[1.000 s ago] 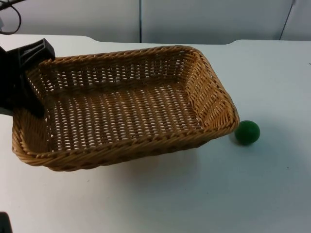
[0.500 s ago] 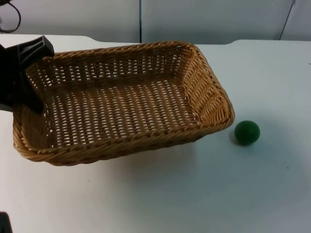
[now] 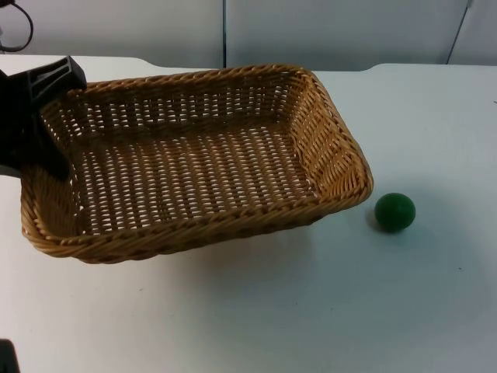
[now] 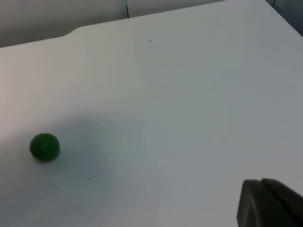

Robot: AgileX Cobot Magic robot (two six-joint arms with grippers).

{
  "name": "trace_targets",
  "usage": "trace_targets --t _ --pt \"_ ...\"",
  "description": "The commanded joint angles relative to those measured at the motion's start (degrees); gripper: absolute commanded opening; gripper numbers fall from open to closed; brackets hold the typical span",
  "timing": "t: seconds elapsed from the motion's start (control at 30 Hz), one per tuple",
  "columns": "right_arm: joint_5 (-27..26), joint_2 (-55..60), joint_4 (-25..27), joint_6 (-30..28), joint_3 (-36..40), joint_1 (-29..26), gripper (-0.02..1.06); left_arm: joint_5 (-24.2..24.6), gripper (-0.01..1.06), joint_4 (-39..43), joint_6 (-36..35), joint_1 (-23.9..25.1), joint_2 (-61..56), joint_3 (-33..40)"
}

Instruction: Pick up the basket with the left hand and place the ball into the basket with the right hand.

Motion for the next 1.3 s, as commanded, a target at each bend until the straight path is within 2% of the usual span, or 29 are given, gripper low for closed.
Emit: trace_targets --t 0.0,0.23,0.37,0.43,0.47,0.53,0.6,0.63,0.73,0.8,0.93,0.97,1.1,1.13,1.23,1.27 --pt "-0.50 -0.28 -0.46 0.01 0.31 -0.37 0.00 -0.68 0.00 -1.71 -0.09 -0.03 -0.94 -0.07" --pt "-0.58 0.20 -0.47 -0.59 0.31 -0.37 0.00 -0.68 0.00 -1.71 -0.09 -0.03 -0.94 -0.07" --pt "-2.02 7.90 -0.05 -2.95 -0.43 -0.37 0.00 -0.68 0.00 -1.71 -0.09 -0.03 -0.94 -0.07" --pt "-7.04 14.36 -0.05 -4.14 -1.40 -0.37 0.00 -0.68 0.00 -1.71 -0.09 -0.03 -0.94 -0.07" --pt "-7.04 14.36 -0.05 -4.14 -1.40 -0.37 0.00 -0.68 0.00 -1.71 -0.09 -0.03 -0.94 -0.07" --pt "-16.88 23.24 -0.39 -6.21 -2.94 -0.37 0.00 -0.68 0.00 -1.71 -0.09 -0.03 -0.94 -0.07" --pt "-23.51 31.18 -0.43 -6.50 -4.31 -0.37 0.00 -0.68 0.00 -1.71 -0.09 -0.03 -0.94 -0.07" --pt "-23.51 31.18 -0.43 -6.50 -4.31 -0.37 0.00 -0.68 0.00 -1.71 -0.09 -0.03 -0.94 -0.07" --pt "-28.73 42.78 -0.22 -6.50 -6.64 -0.37 0.00 -0.72 0.00 -1.71 -0.09 -0.03 -0.94 -0.07" --pt "-29.58 46.70 0.02 -6.39 -7.37 -0.21 0.00 -0.72 0.00 -1.71 -0.09 -0.03 -0.94 -0.07" --pt "-31.11 60.58 -0.77 -6.09 -8.02 6.27 0.00 -0.72 0.00 -1.71 -0.09 -0.03 -0.94 -0.07" --pt "-31.11 60.58 -0.77 -6.09 -8.02 6.27 0.00 -0.72 0.00 -1.71 -0.09 -0.03 -0.94 -0.07" --pt "-32.47 74.61 -1.48 -6.09 -8.02 16.66 0.00 -0.72 0.00 -1.71 -0.09 -0.03 -0.94 -0.07" --pt "-32.47 74.61 -1.48 -6.09 -8.02 16.66 0.00 -0.72 0.00 -1.71 -0.09 -0.03 -0.94 -0.07" --pt "-35.53 82.90 -1.27 -6.09 -8.29 22.57 0.00 -0.72 0.00 -1.71 -0.09 -0.03 -0.94 -0.07" --pt "-35.53 82.90 -1.27 -6.09 -8.29 22.57 0.00 -0.72 0.00 -1.71 -0.09 -0.03 -0.94 -0.07"
